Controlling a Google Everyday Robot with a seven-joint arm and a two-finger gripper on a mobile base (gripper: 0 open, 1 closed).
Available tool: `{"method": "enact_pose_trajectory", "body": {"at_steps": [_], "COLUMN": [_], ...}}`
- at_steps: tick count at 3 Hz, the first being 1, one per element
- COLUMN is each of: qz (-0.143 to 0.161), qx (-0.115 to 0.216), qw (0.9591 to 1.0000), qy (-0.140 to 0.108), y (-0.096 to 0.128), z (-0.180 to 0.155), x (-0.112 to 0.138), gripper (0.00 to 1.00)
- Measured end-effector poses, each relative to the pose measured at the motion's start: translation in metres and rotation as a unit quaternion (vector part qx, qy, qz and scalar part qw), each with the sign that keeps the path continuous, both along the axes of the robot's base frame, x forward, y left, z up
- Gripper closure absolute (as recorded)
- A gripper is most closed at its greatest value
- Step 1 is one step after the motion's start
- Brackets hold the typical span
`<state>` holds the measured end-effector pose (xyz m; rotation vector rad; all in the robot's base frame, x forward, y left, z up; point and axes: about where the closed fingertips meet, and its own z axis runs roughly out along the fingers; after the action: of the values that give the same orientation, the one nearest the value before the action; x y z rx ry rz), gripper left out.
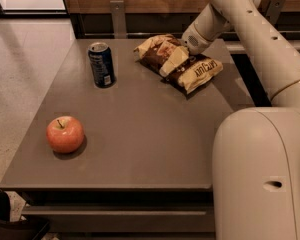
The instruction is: Pick brown chip bag
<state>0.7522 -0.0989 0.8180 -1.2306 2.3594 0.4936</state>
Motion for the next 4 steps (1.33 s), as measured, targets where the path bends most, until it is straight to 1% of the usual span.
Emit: {"method": "enact_pose_trajectory", "body": {"at_steps": [3, 4], "qz": [0.0, 0.0], "qx": [0.0, 0.0], "qw": [1.0, 1.0], "qy": [0.0, 0.0], "y": [0.0, 0.0], "z": [0.011, 0.011], "x": [0.0, 0.0], "gripper": [0.95, 1.0]}}
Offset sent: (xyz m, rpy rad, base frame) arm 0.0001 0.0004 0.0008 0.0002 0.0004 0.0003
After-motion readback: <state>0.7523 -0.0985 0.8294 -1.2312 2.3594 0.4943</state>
